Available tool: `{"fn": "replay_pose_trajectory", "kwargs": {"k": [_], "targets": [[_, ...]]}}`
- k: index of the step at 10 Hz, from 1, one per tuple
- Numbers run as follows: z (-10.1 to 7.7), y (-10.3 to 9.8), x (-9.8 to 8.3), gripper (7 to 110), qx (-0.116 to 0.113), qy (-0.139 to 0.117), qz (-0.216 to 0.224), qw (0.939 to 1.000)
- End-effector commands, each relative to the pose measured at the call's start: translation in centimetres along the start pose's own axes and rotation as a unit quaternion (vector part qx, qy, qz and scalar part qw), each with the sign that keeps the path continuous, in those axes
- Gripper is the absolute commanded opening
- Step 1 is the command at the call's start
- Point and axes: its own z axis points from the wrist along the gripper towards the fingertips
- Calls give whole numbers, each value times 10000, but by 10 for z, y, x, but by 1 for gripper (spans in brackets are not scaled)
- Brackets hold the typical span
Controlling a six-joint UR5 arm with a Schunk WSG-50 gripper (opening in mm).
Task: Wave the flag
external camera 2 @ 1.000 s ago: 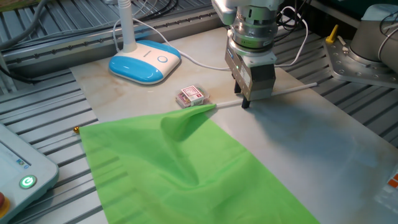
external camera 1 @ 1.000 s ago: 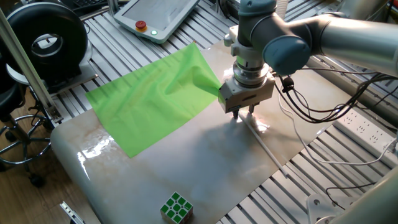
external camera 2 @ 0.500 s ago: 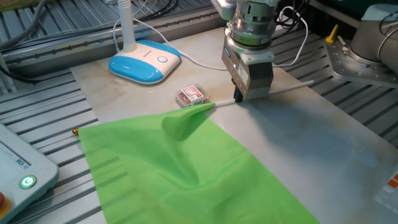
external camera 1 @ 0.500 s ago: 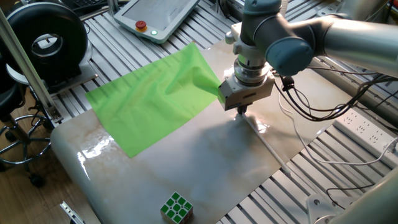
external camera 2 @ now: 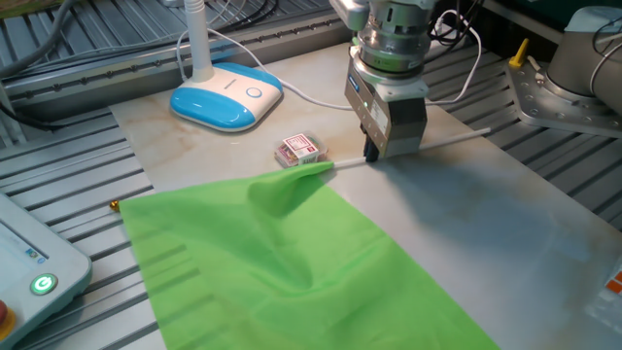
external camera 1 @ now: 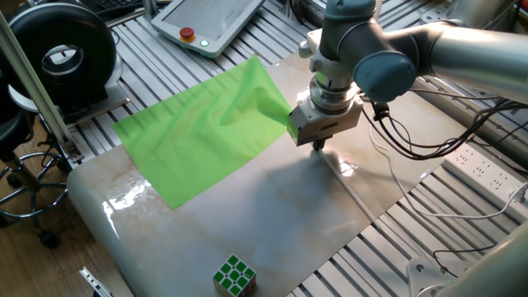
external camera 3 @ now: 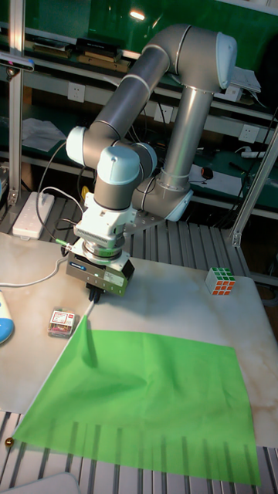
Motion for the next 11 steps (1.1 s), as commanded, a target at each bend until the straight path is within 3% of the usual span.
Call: {"fn": "replay_pose_trajectory", "kwargs": {"k": [1, 11], "targets": [[2, 2, -4, 7, -38, -59, 40, 10000], [10, 3, -9, 7, -186, -236, 4, 9995]]}}
